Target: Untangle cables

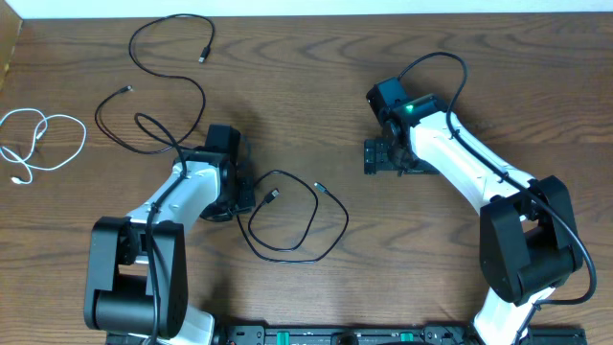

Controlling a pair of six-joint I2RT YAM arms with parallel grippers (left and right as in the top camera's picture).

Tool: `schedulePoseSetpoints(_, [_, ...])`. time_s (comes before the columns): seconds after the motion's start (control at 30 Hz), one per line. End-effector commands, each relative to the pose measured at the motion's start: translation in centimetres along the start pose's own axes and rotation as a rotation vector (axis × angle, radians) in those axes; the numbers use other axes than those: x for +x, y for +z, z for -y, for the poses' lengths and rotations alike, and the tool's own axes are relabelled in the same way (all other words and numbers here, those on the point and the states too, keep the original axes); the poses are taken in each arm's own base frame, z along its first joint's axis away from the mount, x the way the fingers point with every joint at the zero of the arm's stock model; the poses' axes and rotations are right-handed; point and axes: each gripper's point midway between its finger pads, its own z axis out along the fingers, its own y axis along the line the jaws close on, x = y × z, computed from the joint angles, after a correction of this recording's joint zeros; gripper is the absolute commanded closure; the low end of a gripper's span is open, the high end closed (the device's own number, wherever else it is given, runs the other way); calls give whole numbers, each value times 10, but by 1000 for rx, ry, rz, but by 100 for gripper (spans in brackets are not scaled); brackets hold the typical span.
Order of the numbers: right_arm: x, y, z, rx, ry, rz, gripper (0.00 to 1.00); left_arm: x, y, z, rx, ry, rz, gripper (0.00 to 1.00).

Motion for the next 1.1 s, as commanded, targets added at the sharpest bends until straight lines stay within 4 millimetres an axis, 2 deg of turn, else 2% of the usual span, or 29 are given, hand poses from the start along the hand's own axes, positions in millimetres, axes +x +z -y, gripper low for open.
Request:
schedulePoseSetpoints(0.0, [-1,-4,0,-5,10,10,1,15,21,-6,-27,13,-78,92])
schedulePoseSetpoints(0.2, [-1,-4,0,-5,10,10,1,18,23,-5,-25,12,-93,93])
schedulePoseSetpoints(0.37, [-1,-4,0,-5,10,10,1,26,19,16,104,6,-139,92])
schedulePoseSetpoints(0.5, [-1,-4,0,-4,10,10,1,25,5,30,184,7,-125,93])
schedulePoseSetpoints(0.87, [-1,-4,0,-5,10,10,1,18,-45,32,231,25,11,93])
schedulePoseSetpoints(1.07, [-1,-4,0,-4,10,10,1,22,-59,31,239,26,34,92])
